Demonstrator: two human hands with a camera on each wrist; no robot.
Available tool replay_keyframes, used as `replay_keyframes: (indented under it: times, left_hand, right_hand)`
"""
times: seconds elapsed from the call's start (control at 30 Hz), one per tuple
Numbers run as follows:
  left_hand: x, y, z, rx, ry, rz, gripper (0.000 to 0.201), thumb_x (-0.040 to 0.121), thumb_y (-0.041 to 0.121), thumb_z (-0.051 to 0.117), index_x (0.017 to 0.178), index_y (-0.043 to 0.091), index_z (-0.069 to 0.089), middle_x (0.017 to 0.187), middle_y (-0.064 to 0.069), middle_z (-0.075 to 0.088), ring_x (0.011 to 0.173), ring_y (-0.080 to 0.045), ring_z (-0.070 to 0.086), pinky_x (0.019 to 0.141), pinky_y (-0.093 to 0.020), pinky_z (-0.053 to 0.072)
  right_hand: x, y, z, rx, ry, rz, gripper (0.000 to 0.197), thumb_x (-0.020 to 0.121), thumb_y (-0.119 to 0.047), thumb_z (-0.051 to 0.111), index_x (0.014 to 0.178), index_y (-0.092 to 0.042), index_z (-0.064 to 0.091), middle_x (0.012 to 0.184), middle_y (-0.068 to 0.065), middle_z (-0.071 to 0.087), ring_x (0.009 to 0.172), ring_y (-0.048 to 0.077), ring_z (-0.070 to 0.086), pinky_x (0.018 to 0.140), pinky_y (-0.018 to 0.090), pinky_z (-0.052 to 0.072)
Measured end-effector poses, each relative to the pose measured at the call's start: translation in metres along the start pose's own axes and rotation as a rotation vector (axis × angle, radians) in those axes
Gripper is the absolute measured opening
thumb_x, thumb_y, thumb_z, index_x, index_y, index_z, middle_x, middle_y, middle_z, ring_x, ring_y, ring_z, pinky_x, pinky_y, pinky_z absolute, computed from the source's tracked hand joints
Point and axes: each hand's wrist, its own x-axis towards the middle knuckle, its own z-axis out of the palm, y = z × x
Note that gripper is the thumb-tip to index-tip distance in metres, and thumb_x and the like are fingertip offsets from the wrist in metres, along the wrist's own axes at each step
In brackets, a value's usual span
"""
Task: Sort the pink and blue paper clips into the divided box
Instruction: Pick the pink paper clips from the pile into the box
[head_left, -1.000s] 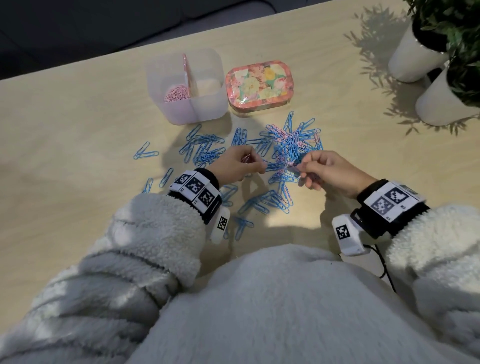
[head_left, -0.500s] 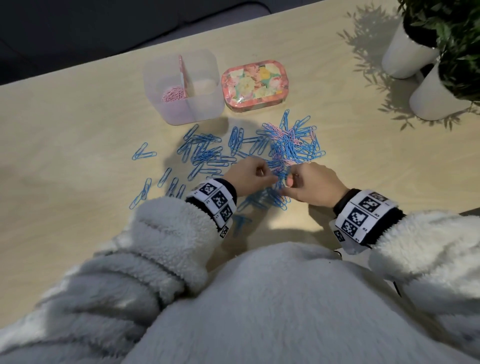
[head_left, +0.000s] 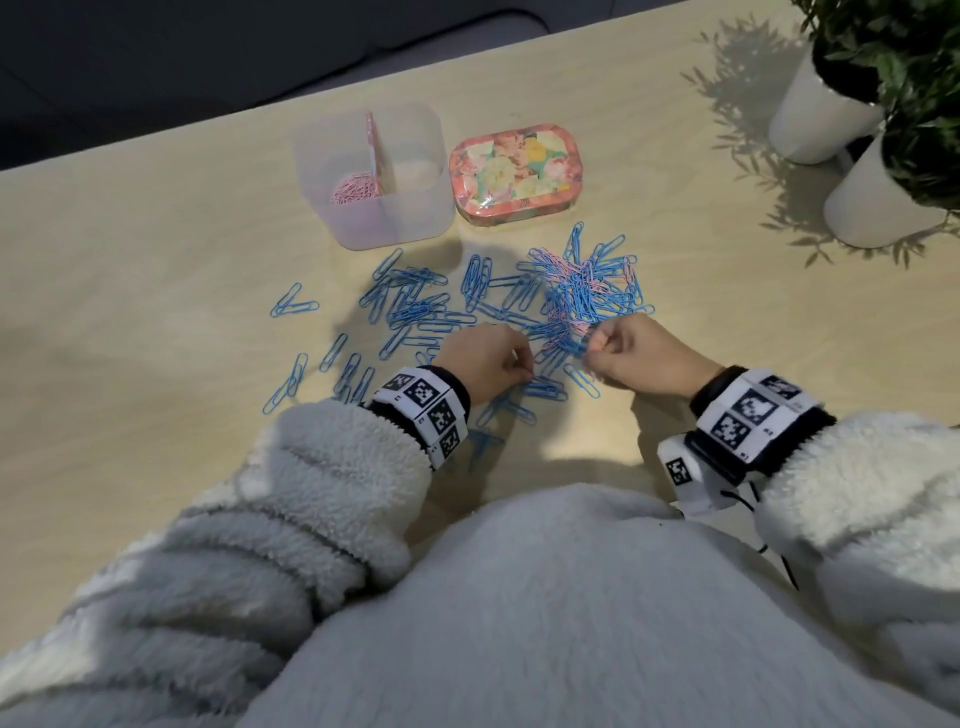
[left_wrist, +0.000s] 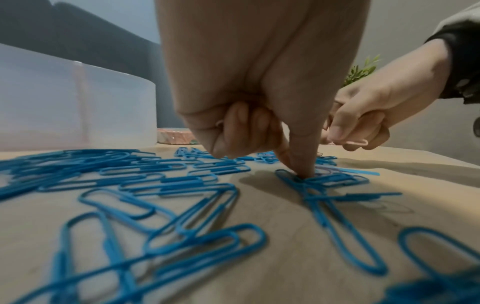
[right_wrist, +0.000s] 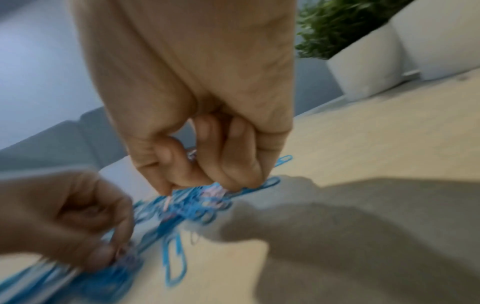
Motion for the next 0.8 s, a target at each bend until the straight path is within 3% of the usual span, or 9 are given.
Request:
replay_keyframes:
  times: [0.03,0.1,0.23,0.37,0.47,0.53,0.6,0.7,0.8]
  left_hand:
    - [-0.001,-0.001,0.0,-0.005,0.002,0.002,0.007,0.083,0.027,0.061,0.088,0.025,0.066,0.079,0.007,0.06,0.091,-0.02,0.061,0.073,-0.03,0.045]
    - [-0.003,-0.001,0.001,-0.009,0.019,0.015,0.009,0.083,0.029,0.06,0.09,0.026,0.065,0.07,0.011,0.054,0.09,-0.02,0.061,0.068,-0.026,0.039]
    - [0.0,0.008,0.007,0.03,0.074,0.025,0.024,0.08,0.048,0.061,0.089,0.027,0.064,0.088,0.006,0.068,0.092,-0.018,0.061,0.068,-0.025,0.036]
    - [0.007,0.014,0.01,0.084,0.101,0.02,0.023,0.08,0.048,0.062,0.087,0.026,0.064,0.094,0.003,0.069,0.096,-0.02,0.061,0.069,-0.027,0.037]
    - [0.009,0.013,0.011,0.054,0.057,-0.009,0.022,0.081,0.044,0.062,0.085,0.022,0.063,0.089,0.003,0.065,0.089,-0.02,0.059,0.07,-0.029,0.039]
    - [0.008,0.01,0.009,-0.094,-0.002,-0.03,0.02,0.084,0.036,0.06,0.085,0.016,0.062,0.08,0.004,0.058,0.082,-0.019,0.055,0.069,-0.027,0.038]
    - [0.008,0.007,0.003,-0.295,-0.043,-0.045,0.019,0.087,0.028,0.055,0.082,0.011,0.059,0.07,0.004,0.052,0.069,-0.017,0.051,0.065,-0.026,0.036]
    - [0.008,0.005,-0.008,-0.522,-0.047,-0.114,0.025,0.091,0.02,0.046,0.067,0.014,0.046,0.061,0.003,0.04,0.055,-0.011,0.037,0.053,-0.026,0.028]
    - [0.009,-0.001,-0.017,-0.792,-0.069,-0.211,0.029,0.09,0.013,0.046,0.061,0.017,0.044,0.058,0.001,0.04,0.043,-0.008,0.031,0.043,-0.019,0.024]
  right_hand:
    - [-0.001,0.001,-0.007,0.062,0.007,0.003,0.031,0.082,-0.002,0.061,0.055,-0.014,0.052,0.053,0.007,0.054,0.036,0.001,0.044,0.044,0.016,0.038]
    - [-0.001,0.006,-0.02,0.005,0.042,0.031,0.029,0.078,-0.007,0.067,0.053,-0.015,0.055,0.053,0.007,0.058,0.043,0.01,0.05,0.05,0.021,0.041]
    - [-0.011,0.007,-0.023,-0.497,0.155,0.081,0.014,0.072,-0.025,0.067,0.063,-0.018,0.058,0.063,-0.004,0.061,0.066,0.021,0.055,0.063,0.027,0.038]
    - [-0.015,0.0,-0.007,-0.561,0.214,0.042,0.012,0.075,-0.028,0.062,0.069,-0.019,0.057,0.074,0.0,0.061,0.079,0.028,0.059,0.064,0.027,0.035]
    - [-0.021,0.003,-0.005,-0.611,0.272,0.085,0.019,0.076,-0.035,0.068,0.079,-0.018,0.059,0.084,0.006,0.064,0.088,0.03,0.062,0.067,0.029,0.035]
    - [-0.024,0.01,-0.003,-0.599,0.258,0.101,0.02,0.077,-0.035,0.068,0.077,-0.019,0.057,0.084,0.006,0.065,0.088,0.031,0.062,0.066,0.029,0.035]
    - [-0.024,0.019,-0.002,-0.493,0.213,0.111,0.021,0.079,-0.033,0.067,0.069,-0.02,0.055,0.072,-0.001,0.061,0.08,0.029,0.061,0.065,0.027,0.035]
    - [-0.021,0.025,-0.003,-0.402,0.166,0.098,0.028,0.082,-0.026,0.065,0.06,-0.021,0.049,0.058,-0.01,0.052,0.068,0.023,0.054,0.064,0.027,0.035]
    - [-0.017,0.022,-0.007,-0.247,0.098,0.035,0.03,0.083,-0.015,0.062,0.059,-0.02,0.045,0.057,0.0,0.054,0.058,0.022,0.049,0.06,0.027,0.037]
